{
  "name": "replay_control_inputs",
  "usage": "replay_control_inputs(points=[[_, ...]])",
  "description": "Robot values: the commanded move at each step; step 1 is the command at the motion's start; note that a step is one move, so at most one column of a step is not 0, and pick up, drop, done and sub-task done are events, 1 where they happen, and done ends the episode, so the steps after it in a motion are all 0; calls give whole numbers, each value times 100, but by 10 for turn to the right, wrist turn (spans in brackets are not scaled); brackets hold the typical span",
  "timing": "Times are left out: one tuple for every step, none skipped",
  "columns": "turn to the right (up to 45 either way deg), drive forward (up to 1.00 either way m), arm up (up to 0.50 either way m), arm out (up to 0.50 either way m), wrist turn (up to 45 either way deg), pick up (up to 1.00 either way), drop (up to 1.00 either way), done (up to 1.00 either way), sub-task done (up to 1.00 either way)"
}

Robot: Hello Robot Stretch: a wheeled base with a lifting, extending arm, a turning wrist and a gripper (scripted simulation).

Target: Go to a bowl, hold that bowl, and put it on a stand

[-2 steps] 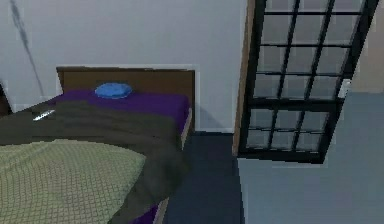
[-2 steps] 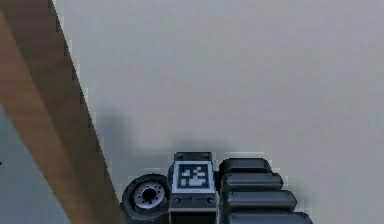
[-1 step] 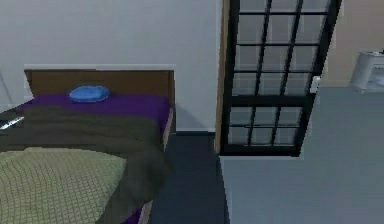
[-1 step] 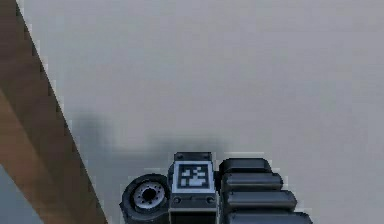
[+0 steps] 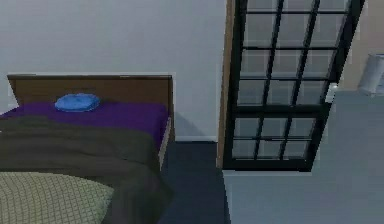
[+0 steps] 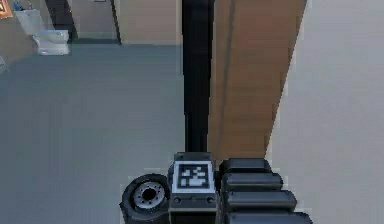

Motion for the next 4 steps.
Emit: replay_control_inputs(points=[[330, 0, 0, 0, 0, 0, 0, 0, 0], [0, 10, 0, 0, 0, 0, 0, 0, 0], [330, 0, 0, 0, 0, 0, 0, 0, 0], [0, 100, 0, 0, 0, 0, 0, 0, 0]])
